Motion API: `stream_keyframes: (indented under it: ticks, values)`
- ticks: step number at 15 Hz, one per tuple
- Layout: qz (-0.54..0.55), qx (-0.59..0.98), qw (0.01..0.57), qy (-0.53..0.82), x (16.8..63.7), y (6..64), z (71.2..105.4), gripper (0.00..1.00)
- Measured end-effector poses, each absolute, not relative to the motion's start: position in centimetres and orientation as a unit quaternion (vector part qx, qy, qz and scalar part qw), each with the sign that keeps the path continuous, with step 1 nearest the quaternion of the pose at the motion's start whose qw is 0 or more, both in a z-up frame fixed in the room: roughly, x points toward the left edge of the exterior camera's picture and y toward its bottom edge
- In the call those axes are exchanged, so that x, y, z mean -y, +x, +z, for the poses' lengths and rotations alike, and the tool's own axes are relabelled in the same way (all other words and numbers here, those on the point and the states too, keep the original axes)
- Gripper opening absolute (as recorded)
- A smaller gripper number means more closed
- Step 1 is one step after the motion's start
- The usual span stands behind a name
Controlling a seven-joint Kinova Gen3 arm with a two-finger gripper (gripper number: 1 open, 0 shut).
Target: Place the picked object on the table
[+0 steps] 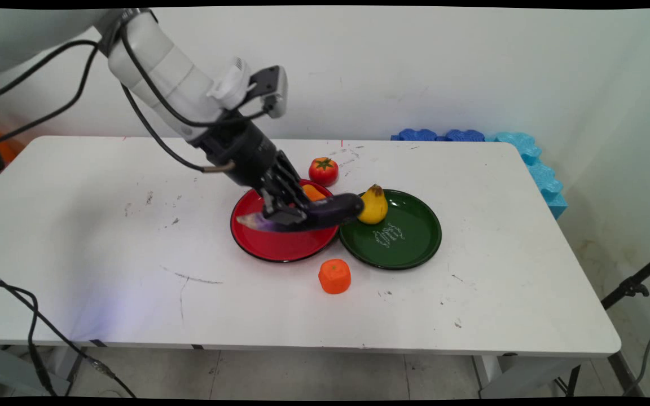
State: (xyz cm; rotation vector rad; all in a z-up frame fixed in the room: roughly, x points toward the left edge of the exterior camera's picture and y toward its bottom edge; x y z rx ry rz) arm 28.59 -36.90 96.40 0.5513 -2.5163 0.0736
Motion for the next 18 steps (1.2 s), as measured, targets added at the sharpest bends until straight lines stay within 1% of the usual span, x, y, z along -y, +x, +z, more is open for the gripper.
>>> stream_keyframes:
  ticks: [3, 9, 18]
  values:
    - [0.027, 0.934, 0.281, 0.218, 35.6, 26.2, 94.9, 0.00]
    - [0.019, 0.934, 0.275, 0.229, 34.0, 22.5, 90.3, 0.00]
    - [0.010, 0.938, 0.265, 0.223, 32.6, 20.4, 83.8, 0.00]
